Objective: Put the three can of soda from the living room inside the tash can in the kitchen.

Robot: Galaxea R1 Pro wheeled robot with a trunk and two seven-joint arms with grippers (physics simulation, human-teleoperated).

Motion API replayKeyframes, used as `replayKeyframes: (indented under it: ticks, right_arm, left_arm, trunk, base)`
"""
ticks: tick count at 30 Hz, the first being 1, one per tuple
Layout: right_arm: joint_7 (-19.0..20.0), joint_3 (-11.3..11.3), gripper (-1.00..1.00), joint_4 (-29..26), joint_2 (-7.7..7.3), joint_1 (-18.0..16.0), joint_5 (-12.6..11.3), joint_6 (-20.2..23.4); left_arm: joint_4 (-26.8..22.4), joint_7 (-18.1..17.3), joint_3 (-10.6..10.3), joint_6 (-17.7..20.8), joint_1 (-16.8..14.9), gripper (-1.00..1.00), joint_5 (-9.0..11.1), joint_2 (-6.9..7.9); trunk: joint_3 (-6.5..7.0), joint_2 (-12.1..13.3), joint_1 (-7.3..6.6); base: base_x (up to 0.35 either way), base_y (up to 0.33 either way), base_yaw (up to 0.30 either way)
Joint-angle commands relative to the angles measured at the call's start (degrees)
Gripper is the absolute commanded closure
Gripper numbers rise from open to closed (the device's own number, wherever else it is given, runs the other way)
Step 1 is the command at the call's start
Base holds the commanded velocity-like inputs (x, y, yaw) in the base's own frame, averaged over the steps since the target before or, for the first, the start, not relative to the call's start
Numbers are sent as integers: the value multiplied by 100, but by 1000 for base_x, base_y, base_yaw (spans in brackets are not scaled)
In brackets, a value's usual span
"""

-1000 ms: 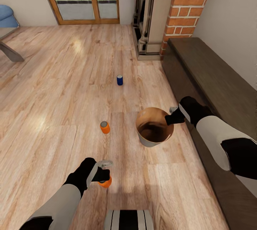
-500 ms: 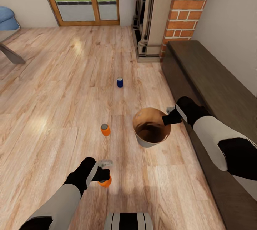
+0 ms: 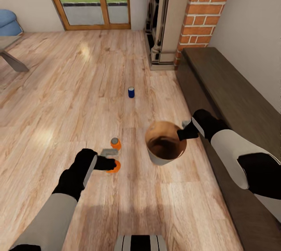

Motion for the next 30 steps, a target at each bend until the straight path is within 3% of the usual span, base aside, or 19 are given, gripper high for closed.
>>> replayKeyframes:
  ticks: [1,3,5,6,8,10,11,13,15,16,22,23,27,30]
  right_arm:
    - [30,-31,100,0,-3,48,-116,17]
    - [30,-35,100,0,-8,132,-116,17]
    - [30,-36,100,1,-6,190,-116,17]
    - [31,-35,100,0,-4,245,-116,17]
    - [32,-32,100,1,-4,278,-119,17]
    - [39,-30,100,1,0,328,-123,17]
    - [41,-28,100,1,2,334,-125,17]
    - [44,-23,100,2,15,355,-135,17]
    - [45,-22,100,2,40,361,-138,17]
    - [46,-21,100,0,85,366,-140,17]
    - [41,-20,100,-3,293,370,-129,17]
    - [39,-20,100,-5,411,371,-121,17]
    - [35,-24,100,-1,647,371,-123,17]
    - [31,-24,100,2,853,371,-124,17]
  left_arm:
    - [-412,-166,-10,8,-2,100,18,135]
    - [-888,-348,-14,8,-21,100,14,369]
    - [-1060,-453,-15,8,-44,100,12,554]
    - [-1148,-650,-16,8,-112,100,12,724]
    - [-1170,-838,-18,8,-232,100,11,819]
    - [-1160,-1421,-78,8,-542,100,11,935]
    - [-1157,-1589,-109,8,-608,100,11,952]
    - [-1151,-2316,-261,8,-848,100,11,993]
    - [-1152,-2686,-345,8,-929,100,11,1005]
    - [-1151,-3173,-456,8,-1034,100,11,1011]
    - [-1148,-4276,-767,8,-1329,100,18,999]
    - [-1147,-4666,-822,8,-1413,100,19,974]
    - [-1147,-4882,-961,8,-1465,100,17,928]
    - [-1078,-4934,-1211,8,-1509,100,-2,776]
  trunk:
    - [18,42,-22]
    - [54,122,-66]
    - [90,202,-110]
    - [108,242,-132]
    - [144,322,-176]
    - [180,403,-220]
    - [198,443,-242]
    - [234,523,-286]
    - [269,603,-330]
    - [287,643,-352]
    - [377,844,-462]
    - [377,844,-462]
    - [377,844,-462]
    - [377,844,-462]
  base:
    - [0,0,0]
    - [0,0,0]
    - [0,0,0]
    - [0,0,0]
    - [0,0,0]
    - [0,0,0]
    - [0,0,0]
    - [0,0,0]
    - [0,0,0]
    - [0,0,0]
    - [0,0,0]
    - [0,0,0]
    - [0,0,0]
    - [0,0,0]
